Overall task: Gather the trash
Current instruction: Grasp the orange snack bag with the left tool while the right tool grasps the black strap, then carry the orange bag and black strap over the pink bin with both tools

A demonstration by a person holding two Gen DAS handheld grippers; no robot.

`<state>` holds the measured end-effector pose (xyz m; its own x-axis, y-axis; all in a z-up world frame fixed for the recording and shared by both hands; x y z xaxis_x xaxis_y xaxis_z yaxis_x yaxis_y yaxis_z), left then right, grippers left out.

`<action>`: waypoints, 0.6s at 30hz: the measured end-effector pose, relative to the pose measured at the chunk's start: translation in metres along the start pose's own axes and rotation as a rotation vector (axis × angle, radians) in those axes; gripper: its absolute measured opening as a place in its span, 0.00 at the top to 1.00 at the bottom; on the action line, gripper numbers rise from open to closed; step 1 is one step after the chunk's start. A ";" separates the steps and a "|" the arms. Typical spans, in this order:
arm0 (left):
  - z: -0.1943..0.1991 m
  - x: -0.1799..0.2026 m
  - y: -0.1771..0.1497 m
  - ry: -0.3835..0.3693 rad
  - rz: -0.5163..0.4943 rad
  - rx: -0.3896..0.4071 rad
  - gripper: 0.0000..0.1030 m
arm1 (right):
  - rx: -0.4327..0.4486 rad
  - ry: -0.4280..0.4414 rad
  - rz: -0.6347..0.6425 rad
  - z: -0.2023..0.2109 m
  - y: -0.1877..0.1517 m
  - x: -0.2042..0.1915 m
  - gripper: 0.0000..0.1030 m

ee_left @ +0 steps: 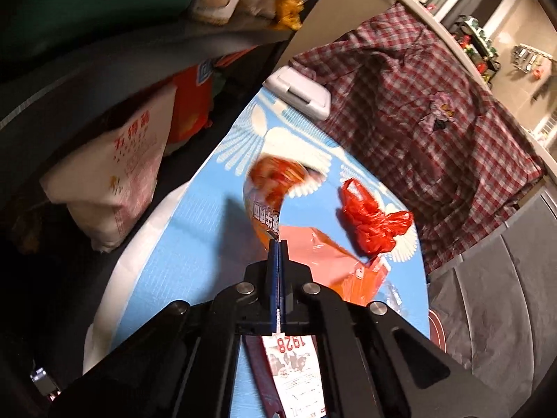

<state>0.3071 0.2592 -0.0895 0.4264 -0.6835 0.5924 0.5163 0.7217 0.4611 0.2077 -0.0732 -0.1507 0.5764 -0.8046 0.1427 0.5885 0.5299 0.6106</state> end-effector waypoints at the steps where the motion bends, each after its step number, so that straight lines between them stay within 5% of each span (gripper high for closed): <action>1: 0.003 0.002 0.000 -0.006 -0.010 0.007 1.00 | -0.009 -0.004 0.004 -0.001 0.000 0.000 0.47; 7: 0.020 0.015 -0.004 -0.028 -0.063 0.035 1.00 | -0.019 0.032 -0.017 0.002 -0.002 0.002 0.87; 18: 0.074 0.052 -0.016 -0.073 -0.202 0.138 1.00 | 0.111 0.009 -0.036 0.053 0.011 0.014 0.89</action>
<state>0.2664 0.2204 -0.0172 0.2673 -0.8091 0.5234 0.4772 0.5830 0.6575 0.1917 -0.0929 -0.1007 0.5614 -0.8199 0.1120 0.5430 0.4671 0.6979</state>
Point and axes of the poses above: each gripper's, at about its wrist camera, not at the fingertips, and z roughly against the way its jaws point, x to its right, y to its top, the point moved 2 cm from there along -z, roughly the way its jaws point, and after that the axes turned 12 degrees about z, right-handed, at the moved point
